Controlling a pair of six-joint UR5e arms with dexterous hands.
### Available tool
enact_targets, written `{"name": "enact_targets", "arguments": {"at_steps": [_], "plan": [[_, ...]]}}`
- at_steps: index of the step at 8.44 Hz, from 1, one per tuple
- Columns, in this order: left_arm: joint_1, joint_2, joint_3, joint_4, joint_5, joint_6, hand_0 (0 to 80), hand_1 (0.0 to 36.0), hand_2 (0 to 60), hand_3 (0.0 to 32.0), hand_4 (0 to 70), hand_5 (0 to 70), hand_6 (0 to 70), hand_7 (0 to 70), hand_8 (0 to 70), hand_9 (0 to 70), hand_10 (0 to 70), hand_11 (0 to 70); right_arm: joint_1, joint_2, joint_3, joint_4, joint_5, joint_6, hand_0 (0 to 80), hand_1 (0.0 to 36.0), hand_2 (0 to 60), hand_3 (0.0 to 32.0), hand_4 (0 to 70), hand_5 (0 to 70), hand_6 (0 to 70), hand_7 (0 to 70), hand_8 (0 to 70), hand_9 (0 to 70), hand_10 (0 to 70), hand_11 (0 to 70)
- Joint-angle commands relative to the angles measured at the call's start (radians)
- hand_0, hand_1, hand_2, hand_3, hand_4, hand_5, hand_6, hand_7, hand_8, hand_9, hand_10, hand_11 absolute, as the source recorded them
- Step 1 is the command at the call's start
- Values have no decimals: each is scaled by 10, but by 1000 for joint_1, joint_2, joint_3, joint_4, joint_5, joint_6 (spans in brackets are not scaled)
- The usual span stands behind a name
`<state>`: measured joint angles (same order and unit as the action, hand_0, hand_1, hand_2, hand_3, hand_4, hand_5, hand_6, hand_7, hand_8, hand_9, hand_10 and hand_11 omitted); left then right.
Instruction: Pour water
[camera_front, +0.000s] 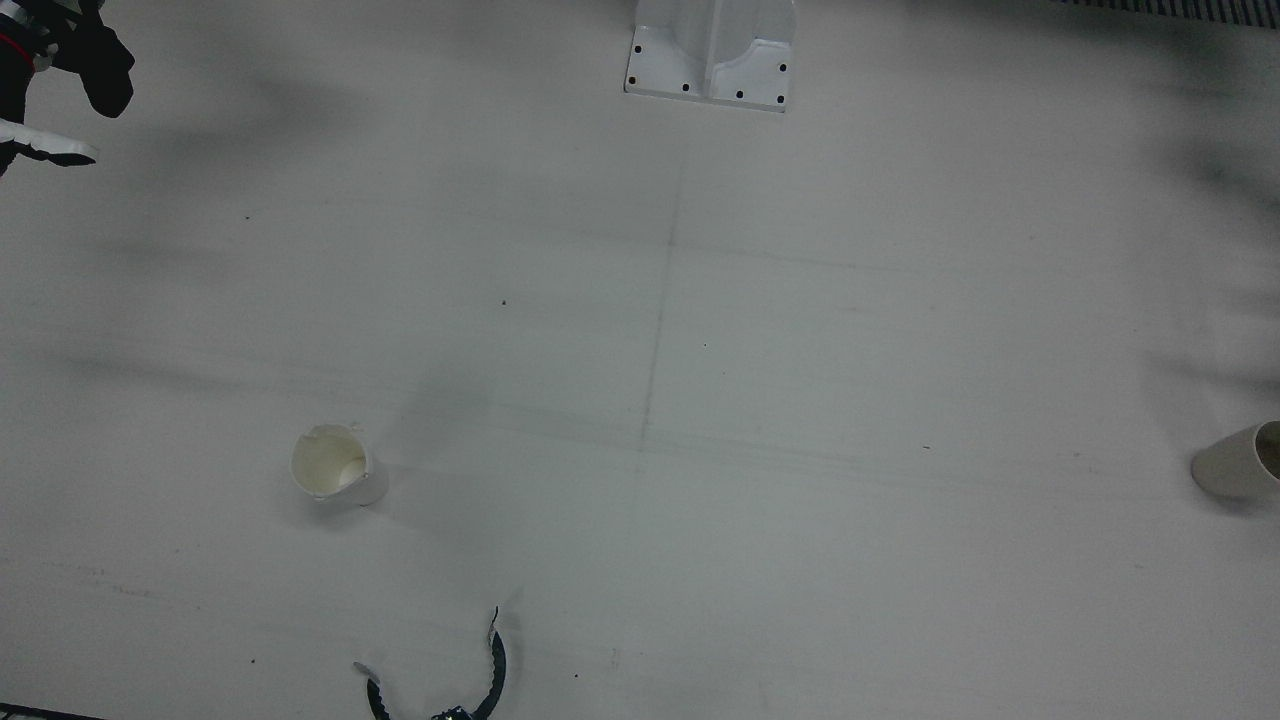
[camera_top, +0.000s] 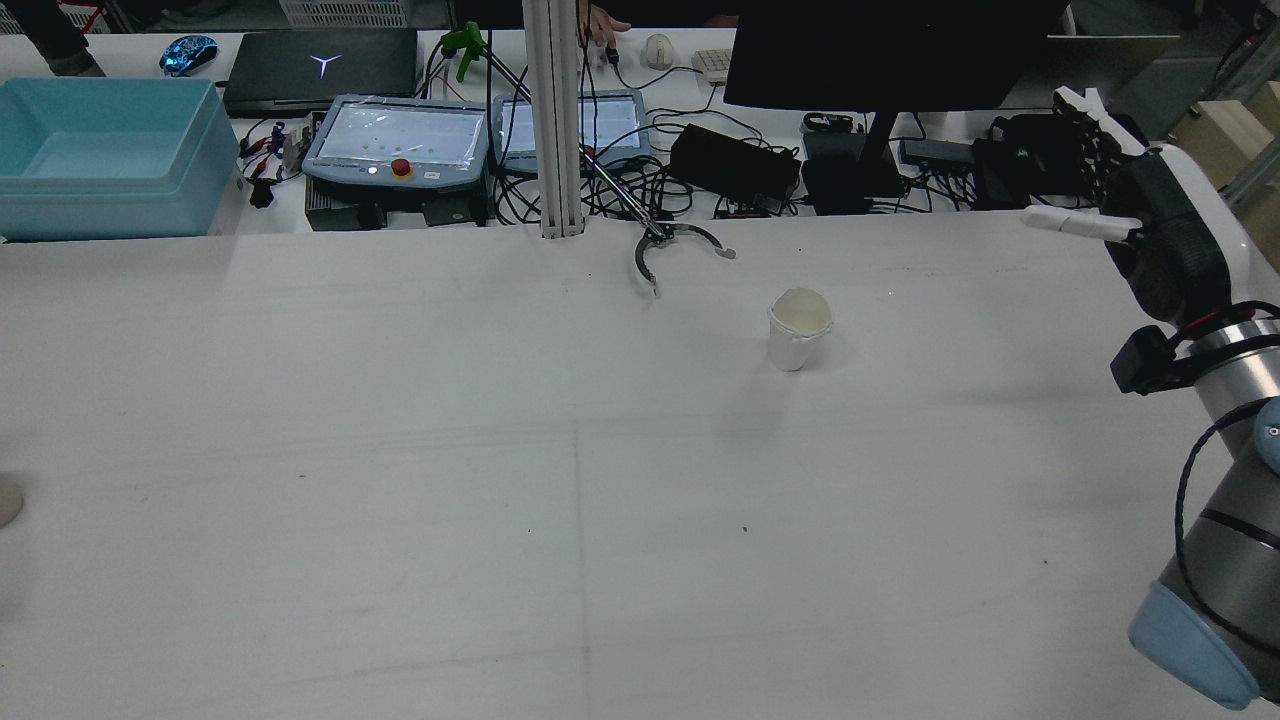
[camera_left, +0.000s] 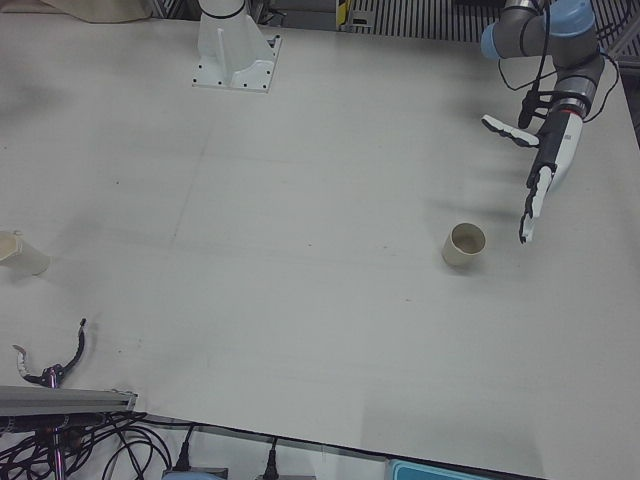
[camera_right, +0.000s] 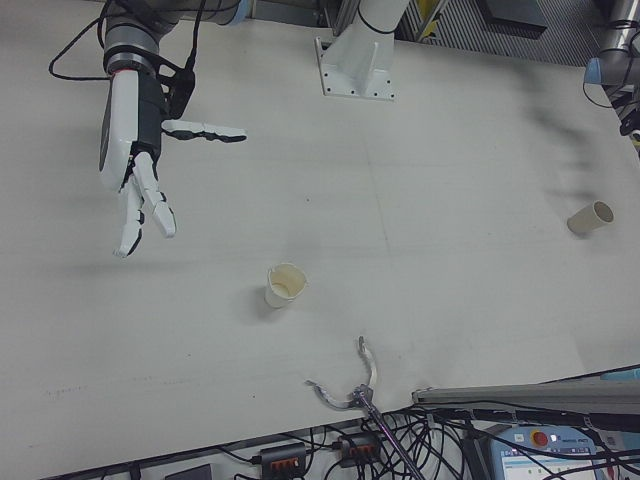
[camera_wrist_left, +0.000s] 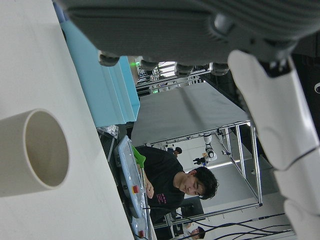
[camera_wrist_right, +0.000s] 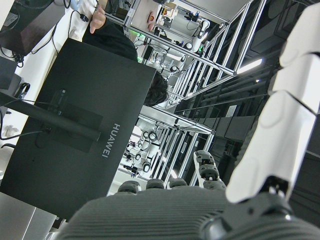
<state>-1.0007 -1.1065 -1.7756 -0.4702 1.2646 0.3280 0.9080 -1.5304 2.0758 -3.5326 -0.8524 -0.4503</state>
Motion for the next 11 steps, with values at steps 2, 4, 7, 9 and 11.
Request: {"name": "enact_targets", "arguments": {"at_steps": [2,4,7,9,11], "plan": [[13,-176,111,68,10,75,488,98,0,178,15,12,0,55,0,0,0,0,0,-7,-54,9,-10,-1,485,143,36,0,62,87,0,0,0,0,0,0],[17,-170,143,4,59,217,511,116,0,192,3,0,0,39,0,0,0,0,-1,-8,-65,11,-11,5,488,148,28,0,33,80,0,0,0,0,0,0],[20,-180,316,-109,55,249,512,118,0,204,0,0,0,23,0,0,0,0,-27,-8,-68,9,-11,7,481,140,36,0,43,82,0,0,0,0,0,0],[20,-225,437,-174,55,249,515,127,0,198,0,0,0,24,0,0,0,0,-31,-7,-65,9,-13,9,478,137,42,0,54,85,0,0,0,0,0,0],[20,-251,472,-189,52,249,520,136,0,200,0,0,0,28,0,0,0,0,-38,1,-66,9,-17,7,480,139,46,0,70,91,0,0,0,0,0,0]]}}
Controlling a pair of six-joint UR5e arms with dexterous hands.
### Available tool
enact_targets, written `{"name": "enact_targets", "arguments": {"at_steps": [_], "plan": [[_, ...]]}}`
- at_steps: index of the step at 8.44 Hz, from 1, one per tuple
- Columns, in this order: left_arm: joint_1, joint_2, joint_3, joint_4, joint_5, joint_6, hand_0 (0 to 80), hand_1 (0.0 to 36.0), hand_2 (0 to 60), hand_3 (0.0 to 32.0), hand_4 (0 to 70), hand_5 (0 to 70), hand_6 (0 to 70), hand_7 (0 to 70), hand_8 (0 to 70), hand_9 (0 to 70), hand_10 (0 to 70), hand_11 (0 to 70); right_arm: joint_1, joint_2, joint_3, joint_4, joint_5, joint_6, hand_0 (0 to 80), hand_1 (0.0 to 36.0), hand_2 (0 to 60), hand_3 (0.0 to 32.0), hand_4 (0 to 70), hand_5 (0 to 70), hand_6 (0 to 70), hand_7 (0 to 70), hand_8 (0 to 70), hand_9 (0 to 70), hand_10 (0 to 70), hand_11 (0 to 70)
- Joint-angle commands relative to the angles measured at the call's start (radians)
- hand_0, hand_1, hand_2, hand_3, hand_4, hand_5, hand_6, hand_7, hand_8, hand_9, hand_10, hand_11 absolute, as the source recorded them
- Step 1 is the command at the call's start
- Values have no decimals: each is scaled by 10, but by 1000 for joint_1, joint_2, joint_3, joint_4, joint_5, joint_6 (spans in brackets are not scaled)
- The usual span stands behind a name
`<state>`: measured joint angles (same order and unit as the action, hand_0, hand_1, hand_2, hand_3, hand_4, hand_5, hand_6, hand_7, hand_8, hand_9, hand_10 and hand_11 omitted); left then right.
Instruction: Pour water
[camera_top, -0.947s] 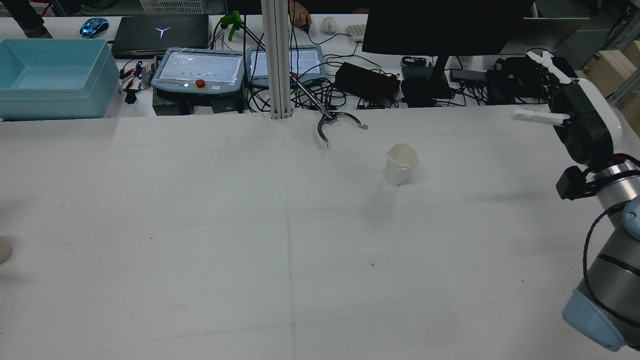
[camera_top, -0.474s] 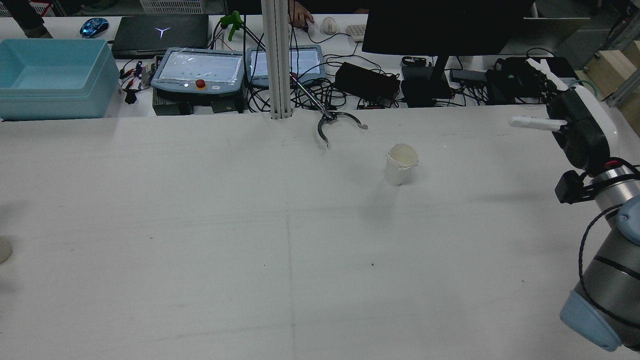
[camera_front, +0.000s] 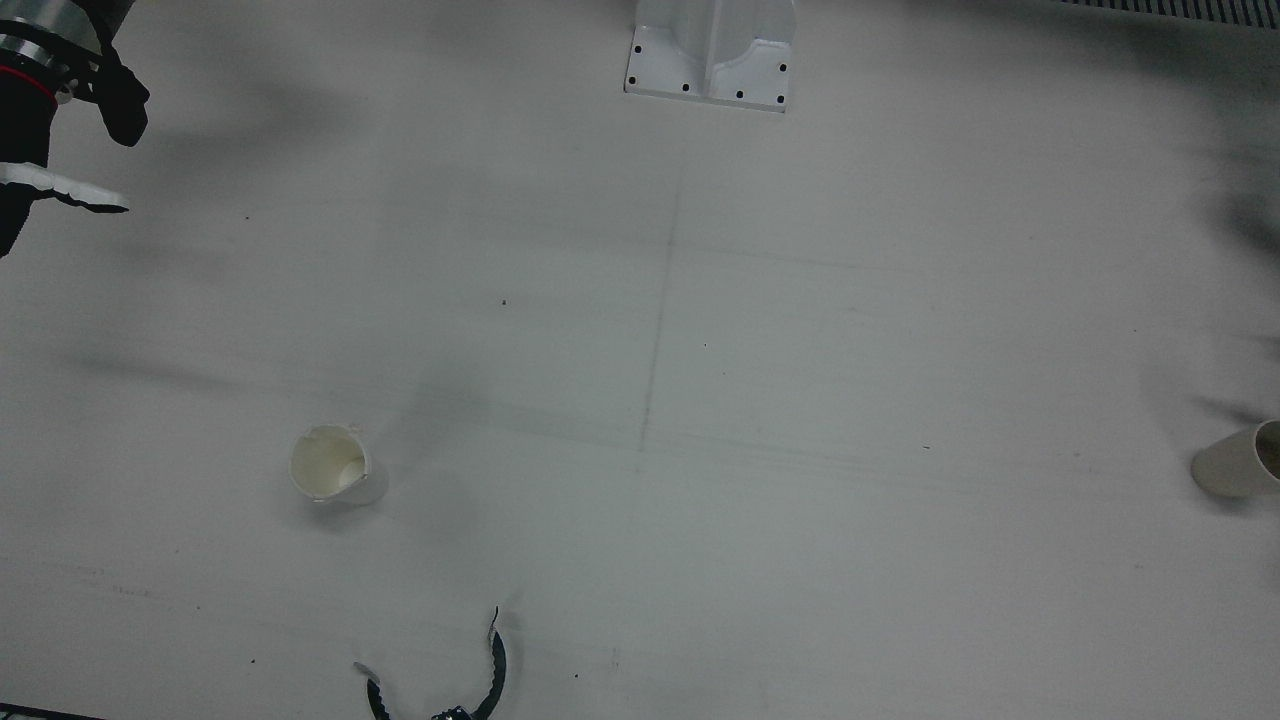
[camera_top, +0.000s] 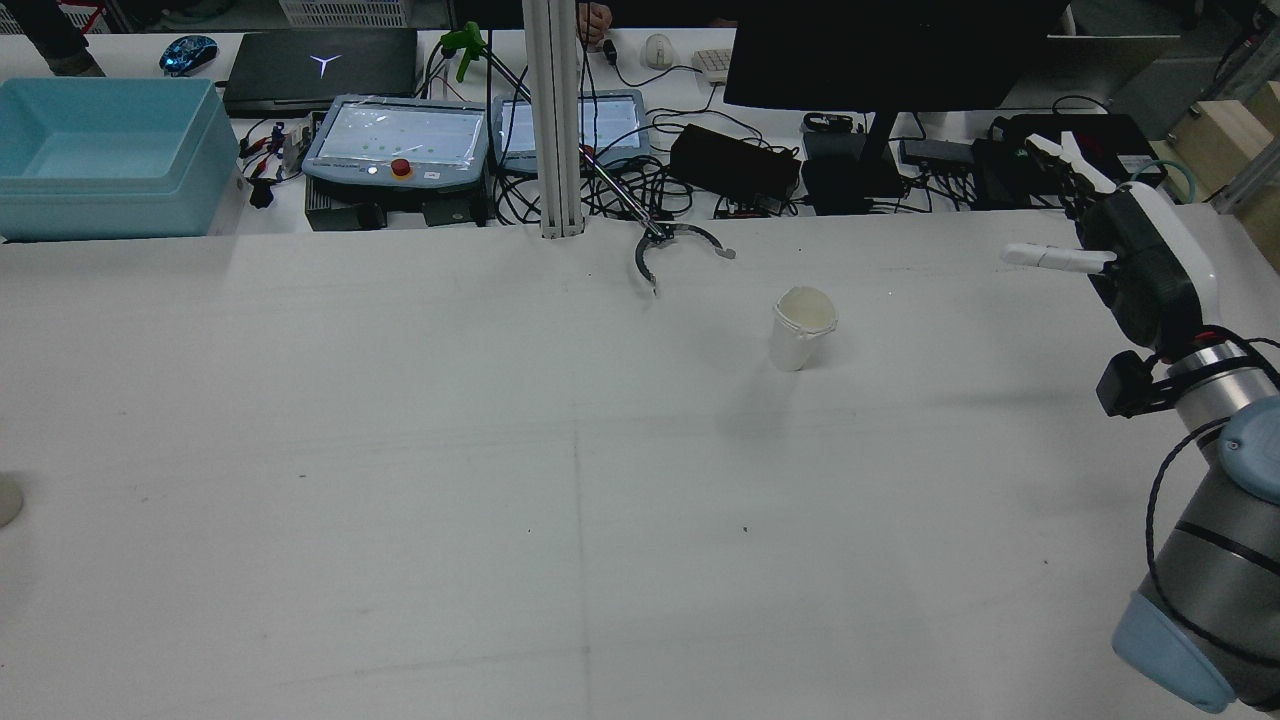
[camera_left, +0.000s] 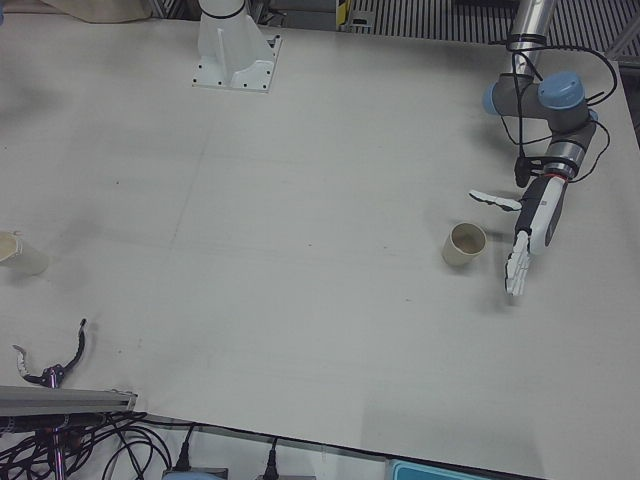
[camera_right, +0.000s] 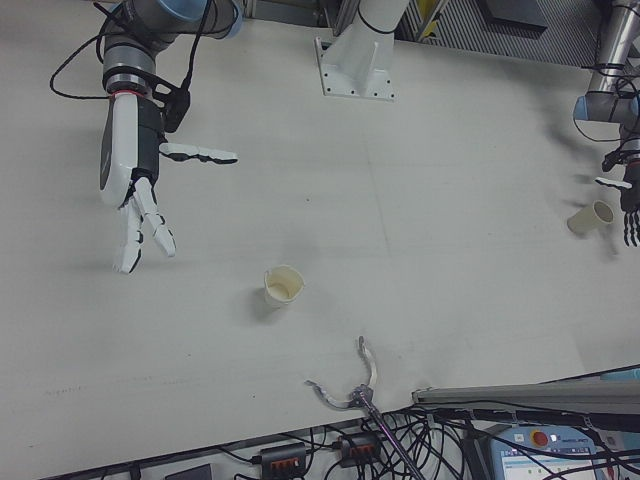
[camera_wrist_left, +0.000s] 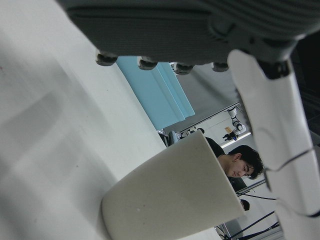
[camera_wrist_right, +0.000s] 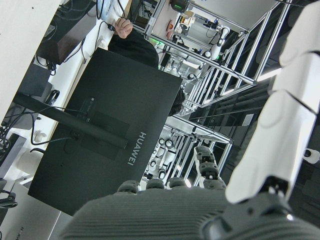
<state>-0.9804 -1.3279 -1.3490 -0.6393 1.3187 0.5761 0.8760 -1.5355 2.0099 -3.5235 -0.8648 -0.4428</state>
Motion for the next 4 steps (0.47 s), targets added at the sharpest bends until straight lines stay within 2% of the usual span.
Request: {"name": "enact_targets", "arguments": {"at_steps": [1,4], "plan": [[0,-48,47,-7,-3,4,517,134,0,196,0,0,0,26,0,0,0,0,-5,6,1,0,-5,-1,480,139,52,0,74,94,0,3,0,0,0,0],[0,-68,53,3,2,1,505,135,0,196,0,0,0,31,0,0,0,0,-8,9,6,0,-5,1,478,137,50,0,83,98,0,10,0,0,0,0]]}}
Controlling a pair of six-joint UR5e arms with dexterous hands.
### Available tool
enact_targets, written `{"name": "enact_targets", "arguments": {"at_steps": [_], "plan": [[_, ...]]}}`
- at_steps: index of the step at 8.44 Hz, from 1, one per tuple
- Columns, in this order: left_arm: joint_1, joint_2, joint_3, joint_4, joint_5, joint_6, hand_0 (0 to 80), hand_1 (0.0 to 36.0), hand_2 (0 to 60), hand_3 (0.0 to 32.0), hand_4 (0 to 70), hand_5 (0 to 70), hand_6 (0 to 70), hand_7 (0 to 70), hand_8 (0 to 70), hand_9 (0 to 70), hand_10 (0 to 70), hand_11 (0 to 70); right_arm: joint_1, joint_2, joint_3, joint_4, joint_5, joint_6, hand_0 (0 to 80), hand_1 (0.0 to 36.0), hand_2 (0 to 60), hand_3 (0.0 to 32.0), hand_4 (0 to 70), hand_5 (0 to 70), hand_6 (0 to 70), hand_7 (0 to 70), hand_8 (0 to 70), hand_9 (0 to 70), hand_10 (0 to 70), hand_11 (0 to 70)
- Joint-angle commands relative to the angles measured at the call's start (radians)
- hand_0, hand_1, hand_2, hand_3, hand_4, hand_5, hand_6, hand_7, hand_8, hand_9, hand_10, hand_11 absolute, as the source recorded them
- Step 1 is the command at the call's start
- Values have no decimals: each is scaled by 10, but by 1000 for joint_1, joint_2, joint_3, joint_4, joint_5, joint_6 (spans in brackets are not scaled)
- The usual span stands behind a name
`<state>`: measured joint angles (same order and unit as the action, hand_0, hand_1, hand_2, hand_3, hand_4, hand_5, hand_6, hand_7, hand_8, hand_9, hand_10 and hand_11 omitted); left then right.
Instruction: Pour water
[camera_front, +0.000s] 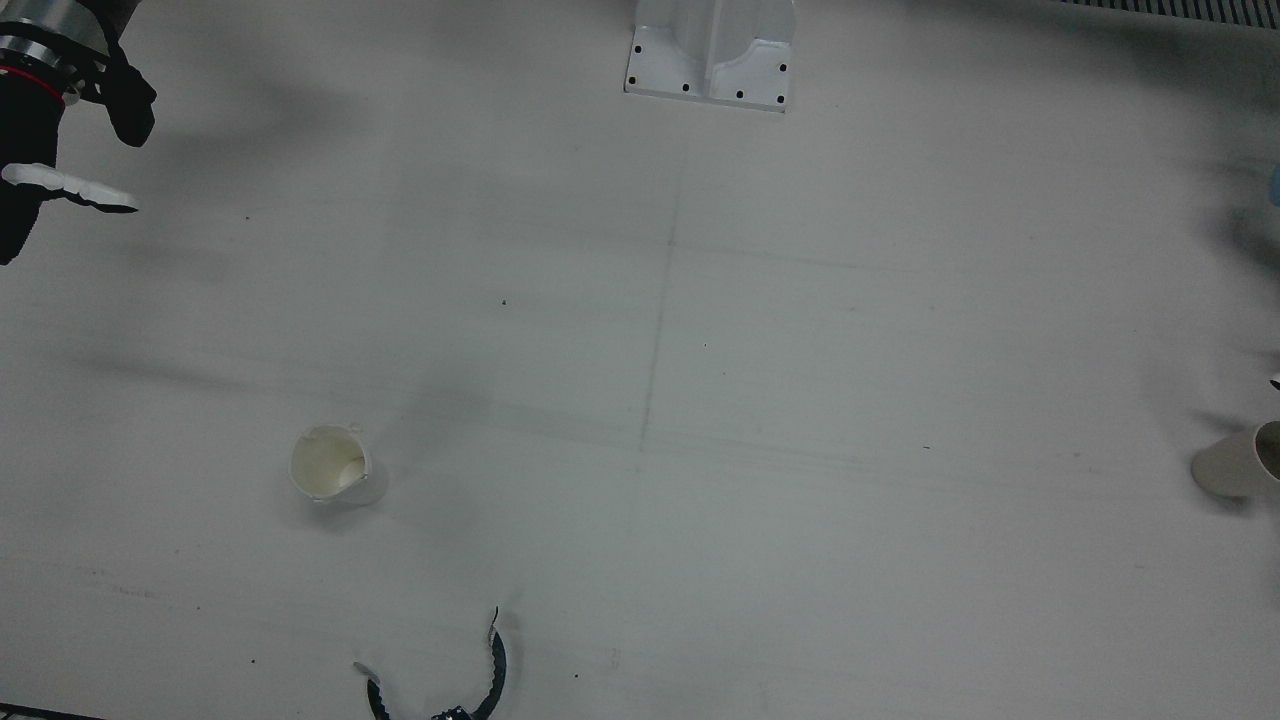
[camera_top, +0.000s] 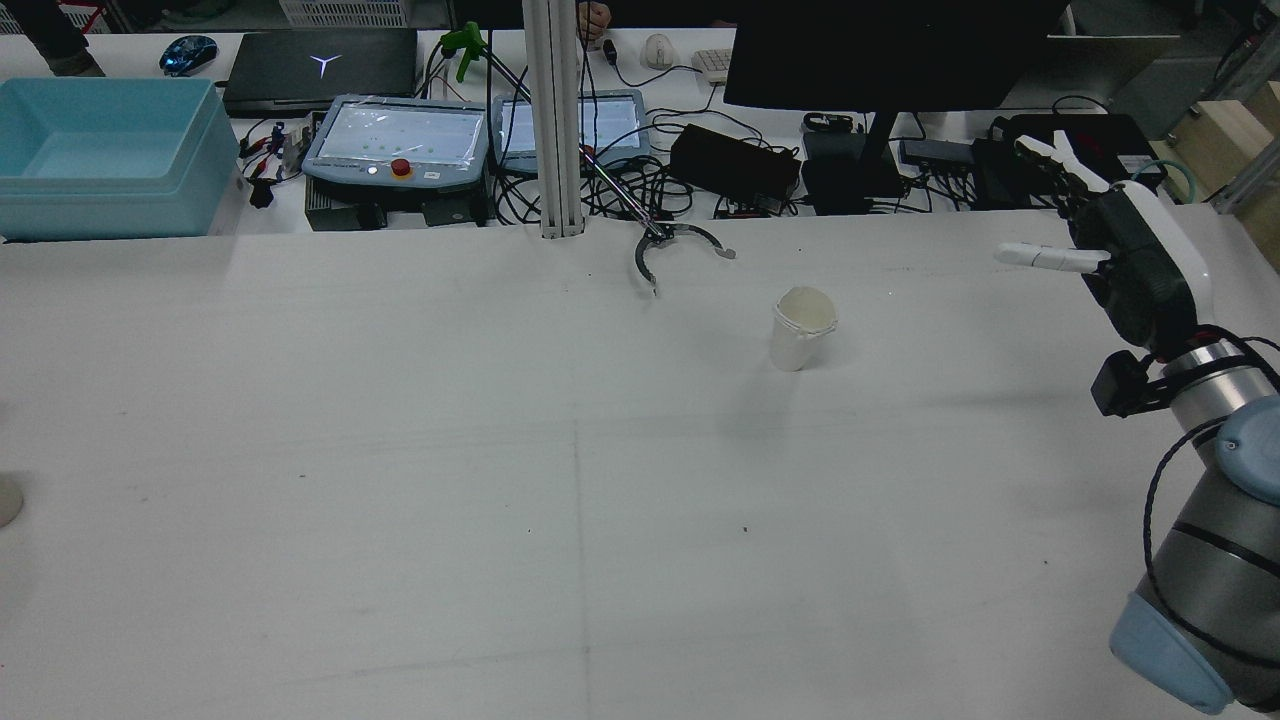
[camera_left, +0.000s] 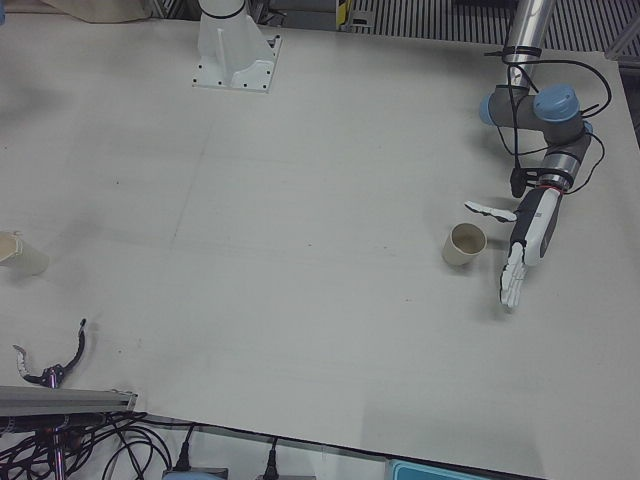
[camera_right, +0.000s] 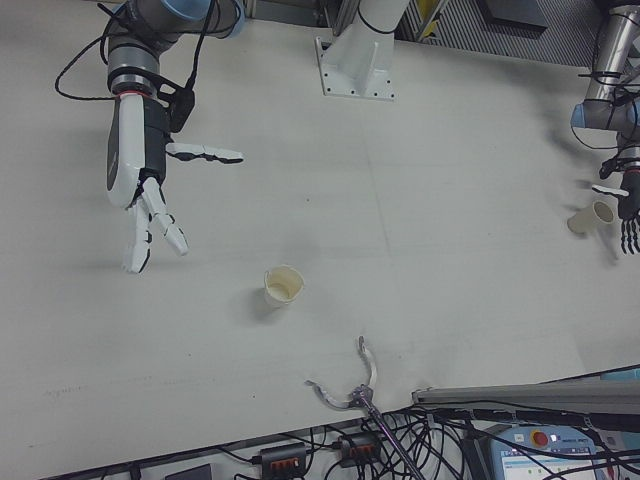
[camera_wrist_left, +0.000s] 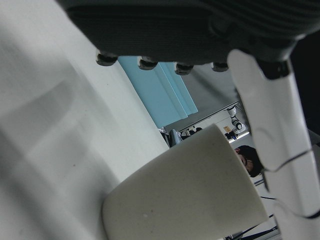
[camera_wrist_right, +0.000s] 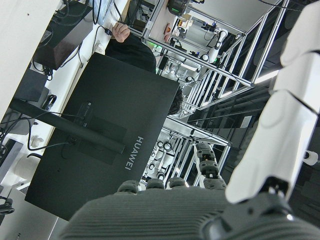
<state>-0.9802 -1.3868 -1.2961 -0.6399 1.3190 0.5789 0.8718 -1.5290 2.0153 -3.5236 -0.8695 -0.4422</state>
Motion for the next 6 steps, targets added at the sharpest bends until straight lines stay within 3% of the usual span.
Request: {"name": "enact_targets", "arguments": {"at_steps": [1,6], "plan": [[2,-14,-3,2,3,-1,507,136,0,196,0,0,0,32,0,0,0,0,-5,6,2,0,0,0,479,137,50,0,87,98,0,13,0,0,0,0],[15,-23,-2,9,8,2,502,125,0,200,0,0,0,40,0,0,0,0,-2,20,10,0,0,4,479,136,49,0,89,99,0,10,0,0,0,0]]}}
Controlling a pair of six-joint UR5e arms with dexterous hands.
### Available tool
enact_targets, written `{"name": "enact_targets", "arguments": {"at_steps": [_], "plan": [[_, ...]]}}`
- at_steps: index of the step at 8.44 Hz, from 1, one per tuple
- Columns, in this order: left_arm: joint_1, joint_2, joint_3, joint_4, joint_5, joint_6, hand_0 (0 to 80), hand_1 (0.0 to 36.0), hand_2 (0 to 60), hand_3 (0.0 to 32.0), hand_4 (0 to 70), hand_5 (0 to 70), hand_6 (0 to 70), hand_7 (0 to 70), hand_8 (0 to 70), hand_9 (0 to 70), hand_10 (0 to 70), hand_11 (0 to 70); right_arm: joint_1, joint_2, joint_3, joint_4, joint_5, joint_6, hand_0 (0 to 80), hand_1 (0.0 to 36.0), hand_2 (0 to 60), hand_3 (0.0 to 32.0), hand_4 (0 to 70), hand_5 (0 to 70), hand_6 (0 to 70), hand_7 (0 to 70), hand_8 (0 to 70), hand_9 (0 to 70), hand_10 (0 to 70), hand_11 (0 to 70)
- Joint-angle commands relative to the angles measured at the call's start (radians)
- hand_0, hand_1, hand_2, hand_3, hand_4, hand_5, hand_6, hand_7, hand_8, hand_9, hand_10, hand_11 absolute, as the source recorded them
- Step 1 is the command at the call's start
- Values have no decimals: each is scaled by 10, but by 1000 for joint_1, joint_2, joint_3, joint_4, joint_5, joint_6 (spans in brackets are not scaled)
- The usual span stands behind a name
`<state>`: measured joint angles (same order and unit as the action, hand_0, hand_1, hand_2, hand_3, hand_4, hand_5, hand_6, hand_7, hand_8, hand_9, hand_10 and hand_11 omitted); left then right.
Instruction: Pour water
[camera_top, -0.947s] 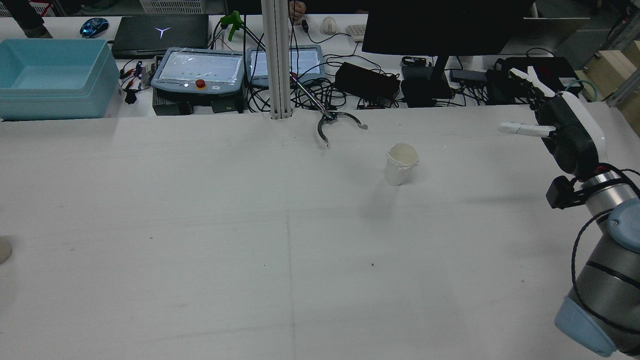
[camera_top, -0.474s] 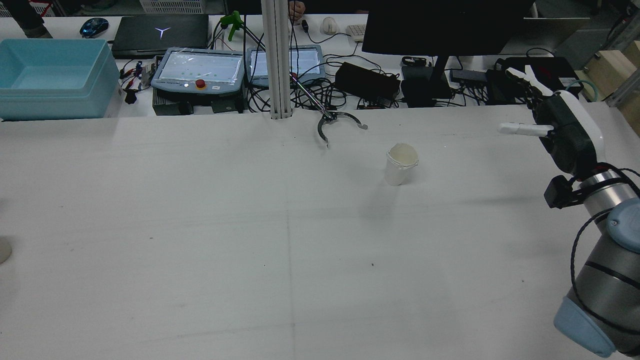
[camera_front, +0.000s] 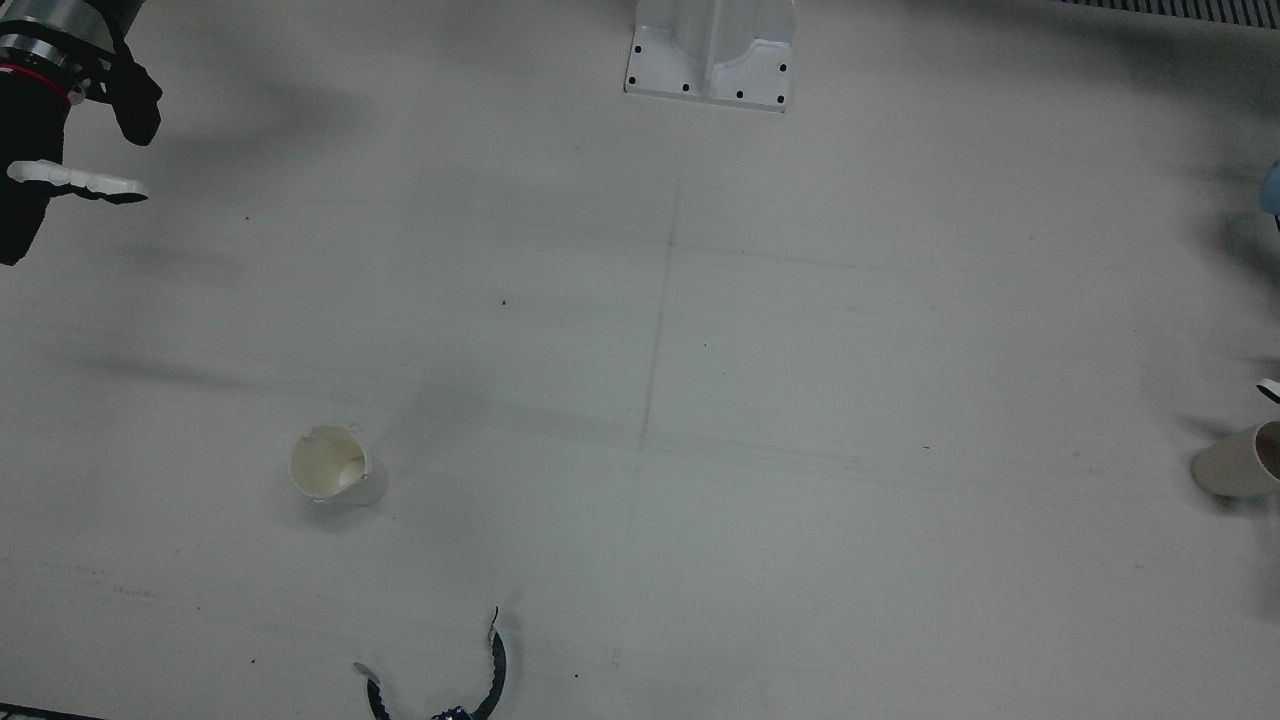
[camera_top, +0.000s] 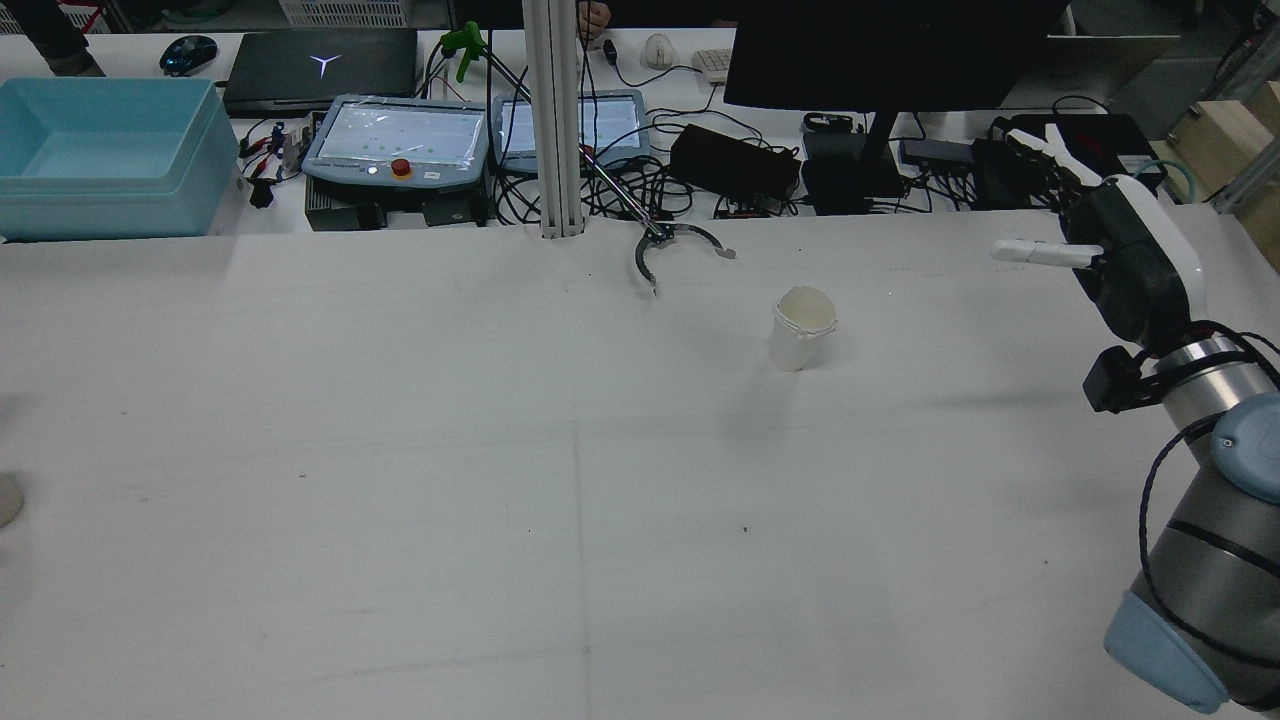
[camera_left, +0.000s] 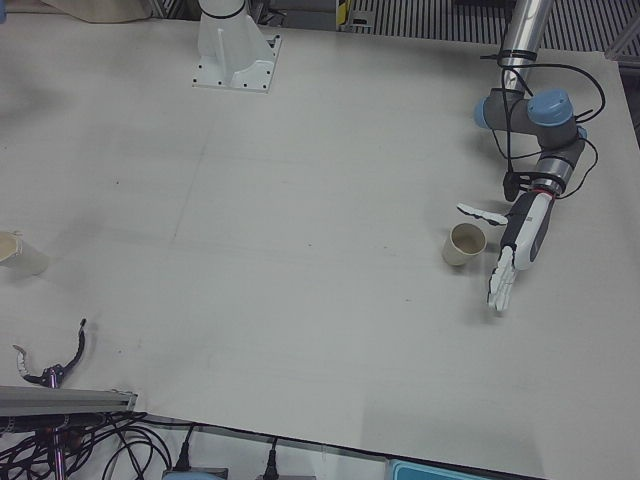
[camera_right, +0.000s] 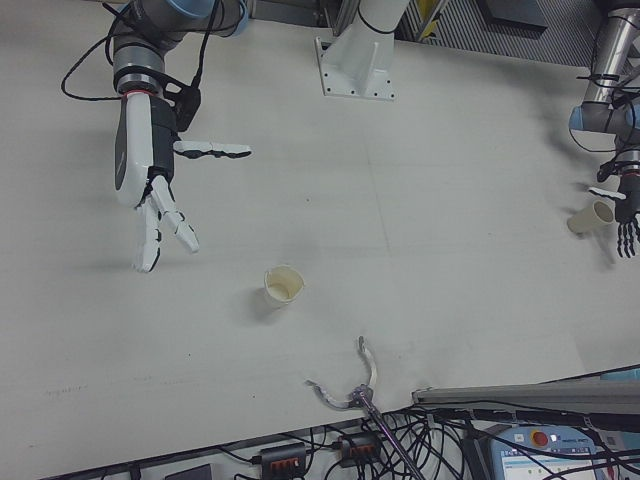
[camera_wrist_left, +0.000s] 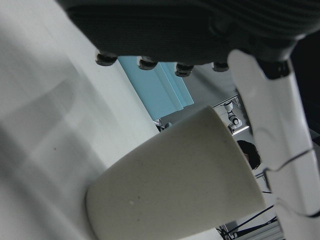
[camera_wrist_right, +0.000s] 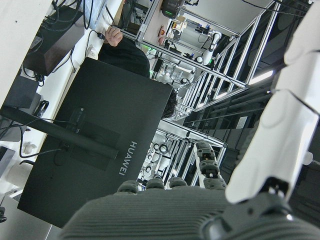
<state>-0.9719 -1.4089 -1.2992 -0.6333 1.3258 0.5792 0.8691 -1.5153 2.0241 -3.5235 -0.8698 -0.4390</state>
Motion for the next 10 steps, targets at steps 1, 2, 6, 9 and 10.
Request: {"name": "enact_targets", "arguments": {"at_steps": [1,2,6,9,10], "plan": [[16,-1,1,-2,1,14,505,128,0,198,0,0,0,39,0,0,0,0,2,6,1,0,0,0,480,136,47,0,90,99,0,8,0,0,0,0],[19,-1,0,-2,1,14,505,130,0,198,0,0,0,39,0,0,0,0,1,6,1,0,0,0,478,135,48,0,90,99,0,9,0,0,0,0],[44,-2,-5,0,-2,27,506,133,0,196,0,3,0,43,0,0,0,0,-1,7,-1,0,0,0,477,134,49,0,91,100,0,9,0,0,0,0],[58,-2,-5,1,1,28,517,136,0,194,0,28,0,54,0,0,0,0,-1,9,-1,0,0,0,477,134,55,0,95,99,0,14,0,0,0,0],[61,-2,-3,4,-2,27,515,133,0,174,15,43,0,65,0,0,0,0,-1,7,-1,0,0,0,477,133,58,0,96,102,0,14,0,0,0,0]]}}
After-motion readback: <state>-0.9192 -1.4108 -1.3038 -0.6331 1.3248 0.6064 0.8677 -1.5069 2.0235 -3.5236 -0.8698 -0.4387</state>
